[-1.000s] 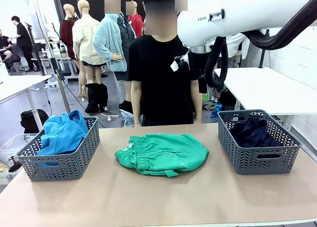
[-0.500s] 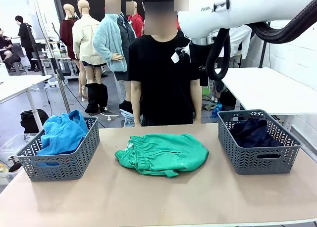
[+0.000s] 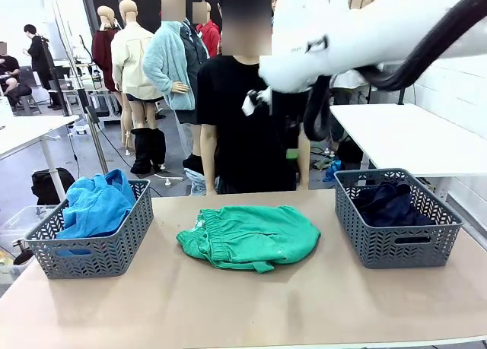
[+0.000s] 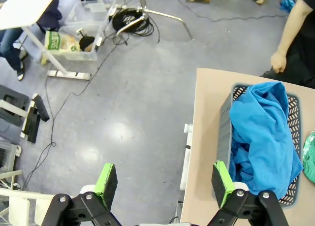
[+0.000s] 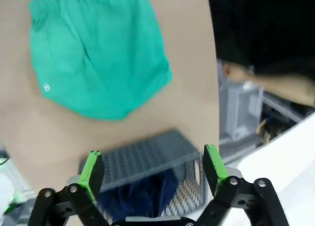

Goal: Sort the tops and bottoms.
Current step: Lift clothes from the center of the table with your right hand.

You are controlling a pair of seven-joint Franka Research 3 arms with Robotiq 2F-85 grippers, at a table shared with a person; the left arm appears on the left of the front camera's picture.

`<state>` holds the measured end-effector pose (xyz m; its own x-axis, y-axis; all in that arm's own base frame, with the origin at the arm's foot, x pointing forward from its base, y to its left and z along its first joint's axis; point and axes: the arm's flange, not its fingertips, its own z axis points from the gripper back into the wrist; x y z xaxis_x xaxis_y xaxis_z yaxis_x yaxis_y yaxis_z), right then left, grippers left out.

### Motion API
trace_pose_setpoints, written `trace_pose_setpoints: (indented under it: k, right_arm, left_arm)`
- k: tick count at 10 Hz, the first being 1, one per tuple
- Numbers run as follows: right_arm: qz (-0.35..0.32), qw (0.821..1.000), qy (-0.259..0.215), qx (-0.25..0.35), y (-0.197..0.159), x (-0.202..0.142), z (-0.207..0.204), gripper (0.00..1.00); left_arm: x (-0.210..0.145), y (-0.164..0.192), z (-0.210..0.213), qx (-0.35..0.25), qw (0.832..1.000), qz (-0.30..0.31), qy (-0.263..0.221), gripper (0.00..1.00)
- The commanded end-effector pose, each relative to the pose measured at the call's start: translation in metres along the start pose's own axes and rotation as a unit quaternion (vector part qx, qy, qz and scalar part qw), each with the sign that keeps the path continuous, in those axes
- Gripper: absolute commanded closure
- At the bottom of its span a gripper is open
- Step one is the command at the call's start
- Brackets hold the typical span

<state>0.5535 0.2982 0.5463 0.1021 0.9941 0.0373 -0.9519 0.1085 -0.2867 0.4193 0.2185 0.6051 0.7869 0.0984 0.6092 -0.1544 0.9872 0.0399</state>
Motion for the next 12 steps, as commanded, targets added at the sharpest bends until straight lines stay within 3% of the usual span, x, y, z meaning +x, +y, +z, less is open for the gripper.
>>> trace_pose_setpoints:
  k: [1,3,5,7,9,10,12]
  right_arm:
    - [0.045,0.998,-0.045,0.029,0.002,0.028,-0.037,0.0]
    - [0.048,0.994,-0.083,0.053,0.006,0.069,-0.078,0.0]
    - [0.027,0.993,-0.088,0.079,0.012,0.103,-0.114,0.0]
    - [-0.034,0.995,-0.079,0.055,0.028,0.122,-0.139,0.0]
    - [-0.034,0.996,-0.051,0.062,0.045,0.124,-0.149,0.0]
    - [-0.017,0.994,-0.079,0.078,0.034,0.12,-0.148,0.0]
    - [-0.017,0.994,-0.079,0.078,0.034,0.12,-0.148,0.0]
  left_arm:
    - [-0.002,0.002,0.001,0.008,1.0,-0.003,0.007,0.0]
    - [-0.002,0.002,0.001,0.008,1.0,-0.003,0.007,0.0]
    - [-0.002,0.002,0.001,0.008,1.0,-0.003,0.007,0.0]
    - [-0.002,0.002,0.001,0.008,1.0,-0.003,0.007,0.0]
    - [-0.002,0.002,0.001,0.008,1.0,-0.003,0.007,0.0]
    - [-0.002,0.002,0.001,0.008,1.0,-0.003,0.007,0.0]
    - [-0.002,0.002,0.001,0.008,1.0,-0.003,0.007,0.0]
